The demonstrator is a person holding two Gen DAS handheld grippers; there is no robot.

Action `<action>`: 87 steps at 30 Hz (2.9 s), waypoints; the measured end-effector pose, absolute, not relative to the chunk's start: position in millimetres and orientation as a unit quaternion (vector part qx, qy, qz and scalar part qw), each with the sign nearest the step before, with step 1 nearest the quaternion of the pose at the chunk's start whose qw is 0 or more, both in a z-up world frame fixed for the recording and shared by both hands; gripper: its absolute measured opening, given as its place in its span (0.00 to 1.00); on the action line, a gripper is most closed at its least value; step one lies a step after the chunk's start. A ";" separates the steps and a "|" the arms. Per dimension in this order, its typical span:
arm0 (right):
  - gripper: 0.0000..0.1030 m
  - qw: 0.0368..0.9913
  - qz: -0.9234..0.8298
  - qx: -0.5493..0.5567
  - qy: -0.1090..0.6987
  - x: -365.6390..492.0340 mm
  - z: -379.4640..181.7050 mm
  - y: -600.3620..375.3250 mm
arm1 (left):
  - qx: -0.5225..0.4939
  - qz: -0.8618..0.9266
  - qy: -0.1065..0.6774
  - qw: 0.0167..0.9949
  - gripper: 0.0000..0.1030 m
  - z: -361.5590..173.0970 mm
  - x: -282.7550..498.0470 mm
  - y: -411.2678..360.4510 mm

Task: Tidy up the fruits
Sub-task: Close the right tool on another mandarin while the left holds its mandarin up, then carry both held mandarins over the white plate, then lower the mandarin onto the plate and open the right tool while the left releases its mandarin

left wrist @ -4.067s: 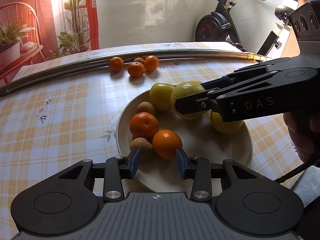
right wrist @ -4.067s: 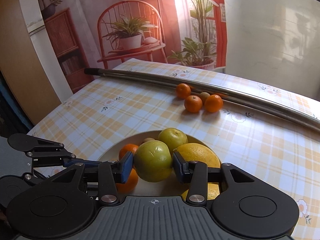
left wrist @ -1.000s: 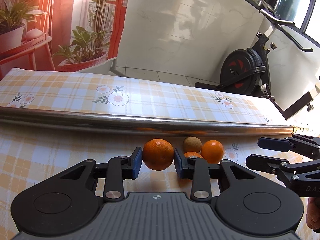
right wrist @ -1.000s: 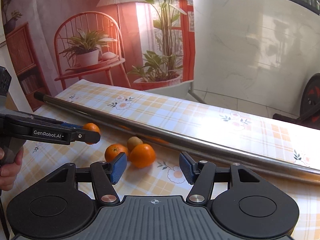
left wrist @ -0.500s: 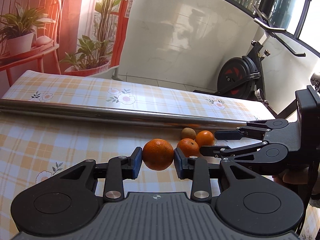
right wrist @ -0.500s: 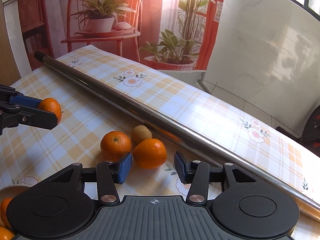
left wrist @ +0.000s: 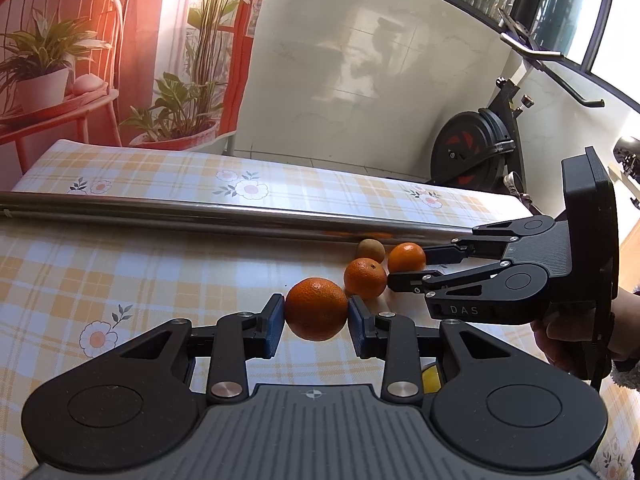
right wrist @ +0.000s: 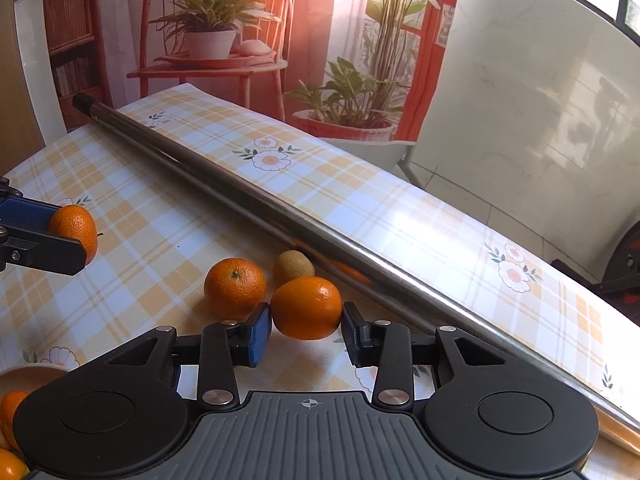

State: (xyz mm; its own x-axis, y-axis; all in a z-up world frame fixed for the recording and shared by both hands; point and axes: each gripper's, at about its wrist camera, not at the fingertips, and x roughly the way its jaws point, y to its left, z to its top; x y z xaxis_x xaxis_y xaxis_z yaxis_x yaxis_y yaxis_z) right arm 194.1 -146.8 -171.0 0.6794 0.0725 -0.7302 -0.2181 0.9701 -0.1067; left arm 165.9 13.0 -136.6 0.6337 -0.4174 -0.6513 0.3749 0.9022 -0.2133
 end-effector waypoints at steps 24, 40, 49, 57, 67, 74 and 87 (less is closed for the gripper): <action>0.34 0.960 0.026 0.064 0.272 41.2 -104.8 -165.6 | -0.008 -0.247 0.325 0.913 0.35 -101.7 84.9 6.7; 0.34 0.965 0.038 0.038 0.258 -28.4 -113.4 -132.5 | 0.012 -0.262 0.362 0.895 0.35 -111.4 35.6 6.0; 0.34 0.959 0.063 0.016 0.274 -54.4 -122.9 -119.1 | 0.015 -0.267 0.398 0.878 0.35 -124.6 27.5 6.5; 0.34 0.946 0.093 0.033 0.309 -63.3 -136.6 -119.0 | 0.029 -0.266 0.423 0.866 0.35 -136.8 26.4 1.3; 0.34 0.928 0.101 0.064 0.354 -59.3 -147.7 -121.6 | 0.029 -0.258 0.439 0.860 0.35 -146.8 24.5 -0.5; 0.34 0.917 0.096 0.082 0.378 -57.1 -159.2 -127.1 | 0.038 -0.247 0.443 0.861 0.35 -154.5 23.4 -2.7; 0.35 0.911 0.090 0.084 0.393 -53.7 -166.6 -125.9 | 0.063 -0.247 0.437 0.863 0.35 -156.4 20.0 -9.5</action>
State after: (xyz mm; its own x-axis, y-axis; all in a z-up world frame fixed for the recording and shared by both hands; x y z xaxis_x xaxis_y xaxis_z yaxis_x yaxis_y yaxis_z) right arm -53.7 -125.9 -166.6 0.6754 0.2302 -0.7006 -0.0979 0.9696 0.2242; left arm 20.0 -9.5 -156.4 0.4965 -0.3709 -0.7848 0.4811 0.8701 -0.1068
